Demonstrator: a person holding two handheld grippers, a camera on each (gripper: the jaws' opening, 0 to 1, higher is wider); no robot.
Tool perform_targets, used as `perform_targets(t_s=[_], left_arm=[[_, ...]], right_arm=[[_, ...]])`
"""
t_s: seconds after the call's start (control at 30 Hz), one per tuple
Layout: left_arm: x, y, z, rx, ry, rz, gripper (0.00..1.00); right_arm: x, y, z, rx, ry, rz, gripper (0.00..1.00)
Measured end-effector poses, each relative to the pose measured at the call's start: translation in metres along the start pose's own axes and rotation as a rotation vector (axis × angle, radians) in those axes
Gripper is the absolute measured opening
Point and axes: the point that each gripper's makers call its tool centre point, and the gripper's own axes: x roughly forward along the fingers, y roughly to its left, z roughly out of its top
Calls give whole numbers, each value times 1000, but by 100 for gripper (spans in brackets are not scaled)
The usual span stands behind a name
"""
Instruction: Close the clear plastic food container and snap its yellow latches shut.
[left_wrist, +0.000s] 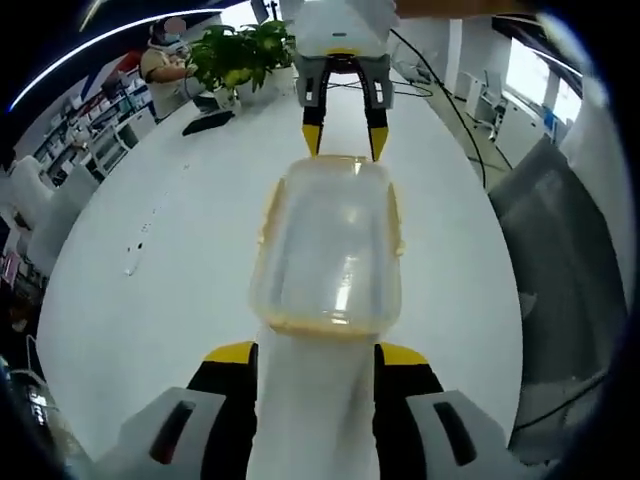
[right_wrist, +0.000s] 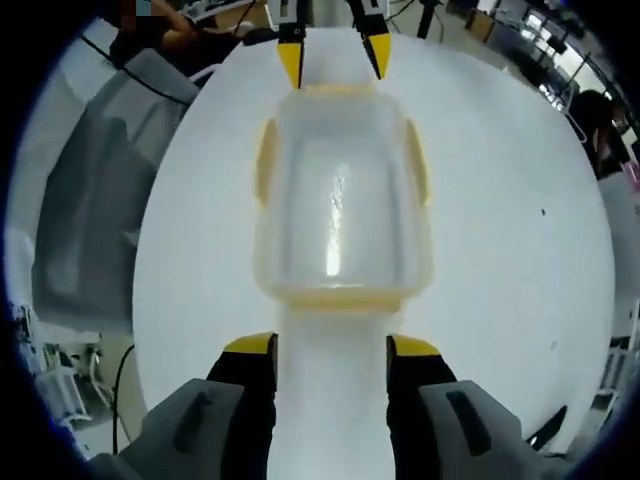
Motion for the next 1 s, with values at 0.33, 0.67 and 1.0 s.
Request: perform_targets(t_s=[0.33,0.67,1.0], left_arm=[[-11,-5,5,-53,-6,58,37],[-19,10,3,-205,-18,143,33],[-16,8,10,-323,-41,191,28]], right_arm=[[-16,-1,13,40,-43,-43,36],[-26,-2,22,122,-116,-69,32],[-30,-3,32,250,-233,-117,29]])
